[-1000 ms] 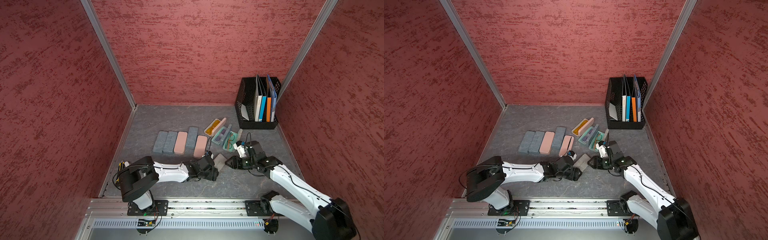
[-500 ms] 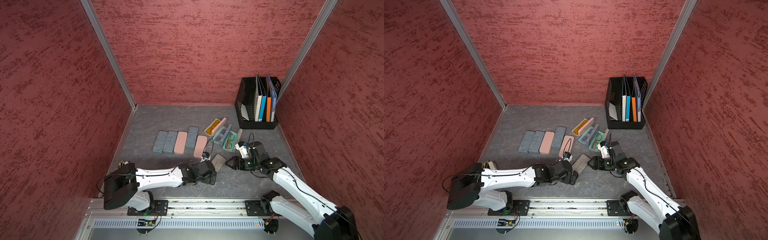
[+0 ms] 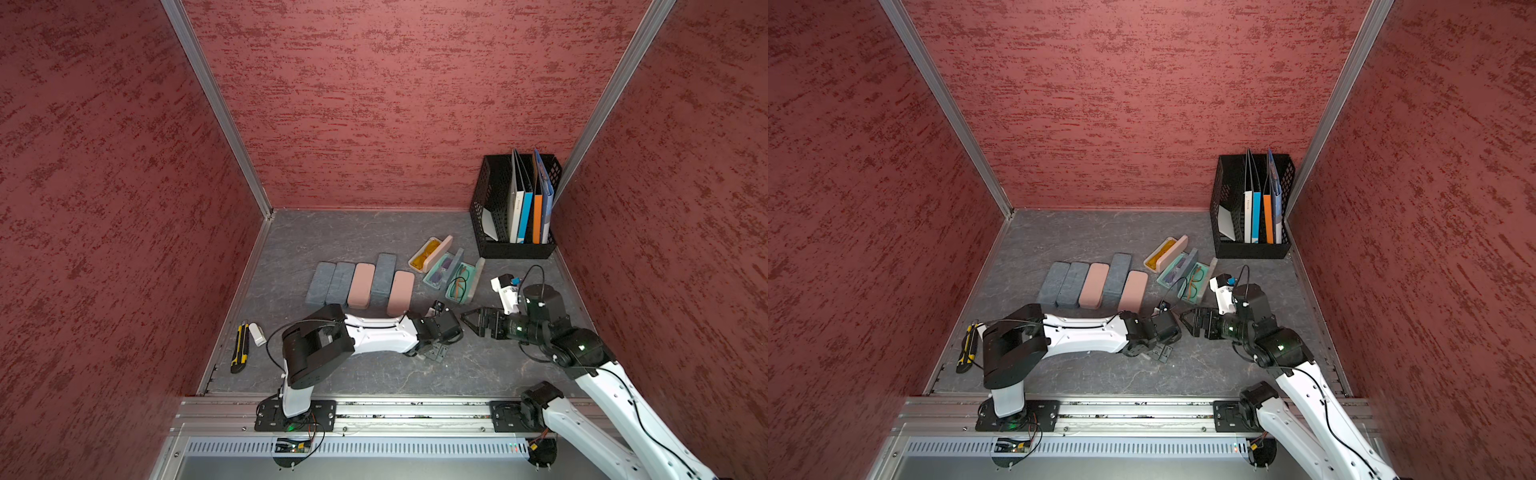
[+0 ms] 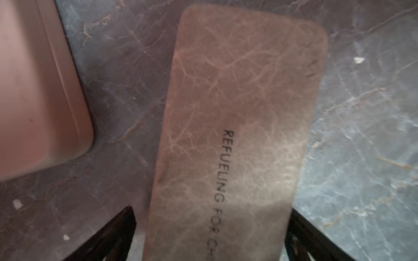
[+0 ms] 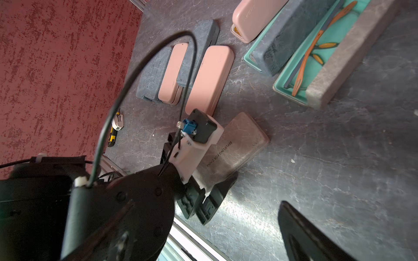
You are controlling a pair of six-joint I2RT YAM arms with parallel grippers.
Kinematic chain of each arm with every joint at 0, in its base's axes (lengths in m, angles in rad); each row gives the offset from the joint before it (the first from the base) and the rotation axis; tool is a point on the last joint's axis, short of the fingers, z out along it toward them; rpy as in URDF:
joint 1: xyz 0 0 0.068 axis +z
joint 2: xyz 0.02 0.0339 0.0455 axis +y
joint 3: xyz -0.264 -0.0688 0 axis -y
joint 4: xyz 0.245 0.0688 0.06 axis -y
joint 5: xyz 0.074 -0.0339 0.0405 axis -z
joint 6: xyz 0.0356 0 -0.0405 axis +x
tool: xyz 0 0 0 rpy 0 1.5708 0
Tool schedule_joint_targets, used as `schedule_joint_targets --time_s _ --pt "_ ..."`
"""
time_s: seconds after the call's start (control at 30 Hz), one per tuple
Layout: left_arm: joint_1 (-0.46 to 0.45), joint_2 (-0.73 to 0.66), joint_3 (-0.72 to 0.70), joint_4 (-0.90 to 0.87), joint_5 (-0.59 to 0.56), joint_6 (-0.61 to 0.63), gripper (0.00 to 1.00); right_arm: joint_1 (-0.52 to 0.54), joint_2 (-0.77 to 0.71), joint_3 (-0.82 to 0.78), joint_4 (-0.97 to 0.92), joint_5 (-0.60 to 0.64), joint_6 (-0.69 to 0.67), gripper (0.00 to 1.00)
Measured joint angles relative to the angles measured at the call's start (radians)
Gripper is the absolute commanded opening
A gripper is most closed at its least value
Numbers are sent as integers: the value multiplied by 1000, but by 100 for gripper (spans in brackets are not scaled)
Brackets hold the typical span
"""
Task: Close the glasses case
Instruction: Move the glasses case to the center of the board.
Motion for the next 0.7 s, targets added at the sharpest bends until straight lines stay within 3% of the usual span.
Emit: schedule_joint_targets --time_s 0.3,0.4,0.7 --pt "-27 8 -10 19 8 -22 87 0 11 0 -23 3 -3 97" --pt "-52 -31 -73 55 5 -59 84 0 26 0 -23 3 -6 97" --pt "-100 -229 -330 105 -42 -193 61 0 51 -1 -21 3 -14 98"
